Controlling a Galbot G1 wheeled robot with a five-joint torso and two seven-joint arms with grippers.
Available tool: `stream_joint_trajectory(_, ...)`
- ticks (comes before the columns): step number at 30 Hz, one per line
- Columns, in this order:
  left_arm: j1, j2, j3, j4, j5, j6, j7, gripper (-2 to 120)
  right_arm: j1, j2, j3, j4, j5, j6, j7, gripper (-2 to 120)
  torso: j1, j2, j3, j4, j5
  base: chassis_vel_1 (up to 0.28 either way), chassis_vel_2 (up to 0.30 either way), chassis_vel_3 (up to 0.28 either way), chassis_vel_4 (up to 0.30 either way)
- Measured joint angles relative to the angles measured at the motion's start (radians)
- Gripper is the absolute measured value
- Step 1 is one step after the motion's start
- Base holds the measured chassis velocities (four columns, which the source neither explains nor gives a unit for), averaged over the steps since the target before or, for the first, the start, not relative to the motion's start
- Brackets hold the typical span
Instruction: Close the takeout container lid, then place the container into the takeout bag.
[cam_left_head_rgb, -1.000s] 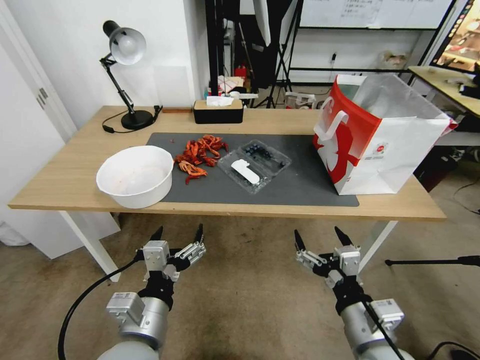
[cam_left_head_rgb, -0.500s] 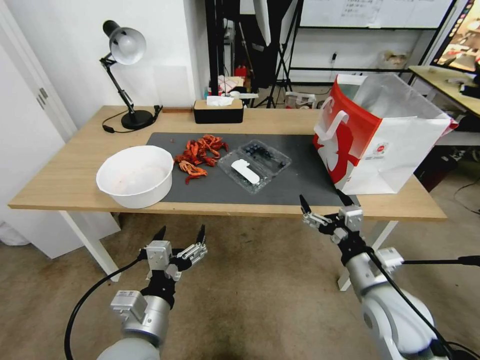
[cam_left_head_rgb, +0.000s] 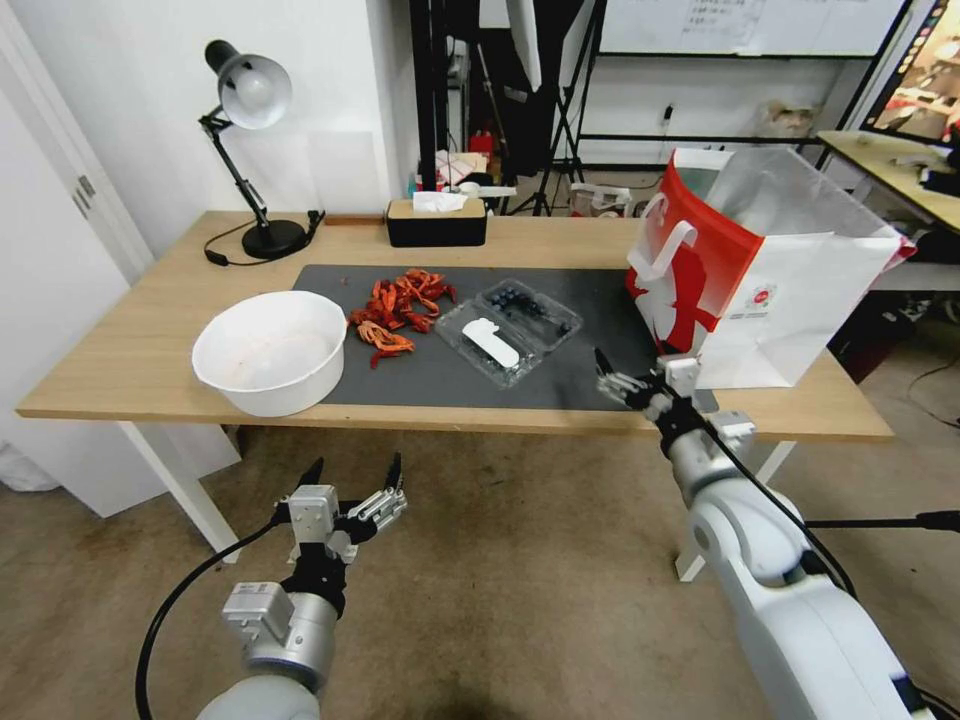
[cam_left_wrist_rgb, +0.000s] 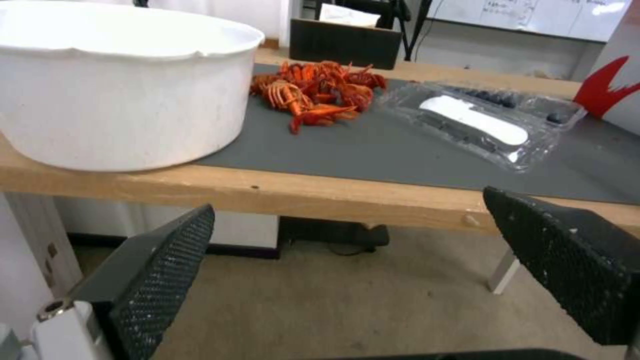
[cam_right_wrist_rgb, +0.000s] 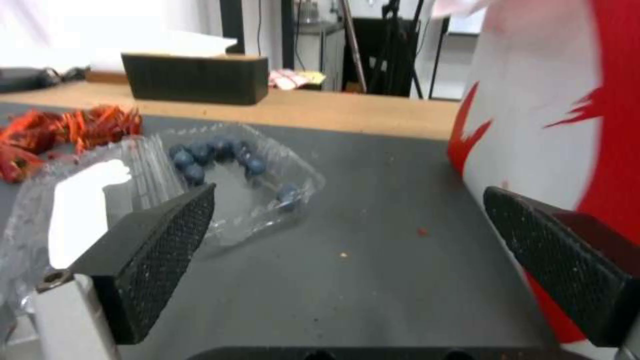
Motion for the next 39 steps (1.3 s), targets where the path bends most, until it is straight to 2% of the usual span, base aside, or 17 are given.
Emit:
stream_joint_trajectory(15,-0.01,-0.006,-0.004,0.021,0.0,-0.008,-0.006,100,0.138,0.005,-0.119,-0.12,-0.028,-0.123,0.132,100,0.0,0.0,0.0,-0.0002,0.0,0.0,0.0,0.0,0.0)
stream_joint_trajectory(39,-0.009,-0.01,-0.006,0.03,-0.003,-0.018,-0.008,100,0.255,0.03,-0.15,-0.272,-0.063,-0.117,0.145,100,0.0,0.0,0.0,-0.0002,0.0001,0.0,0.0,0.0,0.0)
